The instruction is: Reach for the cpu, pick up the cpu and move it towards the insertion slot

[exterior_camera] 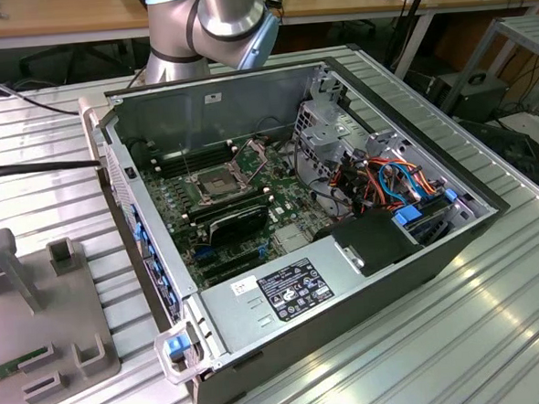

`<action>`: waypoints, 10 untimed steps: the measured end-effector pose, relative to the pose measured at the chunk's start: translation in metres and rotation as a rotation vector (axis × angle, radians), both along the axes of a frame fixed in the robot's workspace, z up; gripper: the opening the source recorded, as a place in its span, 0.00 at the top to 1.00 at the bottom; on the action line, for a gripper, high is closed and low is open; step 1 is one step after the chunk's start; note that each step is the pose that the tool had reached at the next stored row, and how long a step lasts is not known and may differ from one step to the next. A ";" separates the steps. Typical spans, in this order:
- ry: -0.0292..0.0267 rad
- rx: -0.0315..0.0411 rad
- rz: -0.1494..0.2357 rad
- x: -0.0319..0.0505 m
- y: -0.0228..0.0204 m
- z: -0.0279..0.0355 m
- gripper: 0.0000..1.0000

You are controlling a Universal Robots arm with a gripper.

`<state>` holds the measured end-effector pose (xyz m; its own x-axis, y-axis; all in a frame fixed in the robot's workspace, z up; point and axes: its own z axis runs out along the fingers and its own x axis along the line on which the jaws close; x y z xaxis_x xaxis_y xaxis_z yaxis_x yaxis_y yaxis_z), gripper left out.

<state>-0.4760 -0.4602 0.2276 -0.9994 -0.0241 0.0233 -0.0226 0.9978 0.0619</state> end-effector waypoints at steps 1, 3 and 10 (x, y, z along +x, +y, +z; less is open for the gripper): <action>0.0001 0.0000 0.000 0.0000 0.0000 0.0000 0.28; 0.0001 -0.0001 0.000 0.0000 0.0000 0.0000 0.28; 0.0000 0.0000 0.000 0.0013 -0.0001 -0.0002 0.28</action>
<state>-0.4747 -0.4603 0.2274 -0.9994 -0.0242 0.0234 -0.0227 0.9978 0.0619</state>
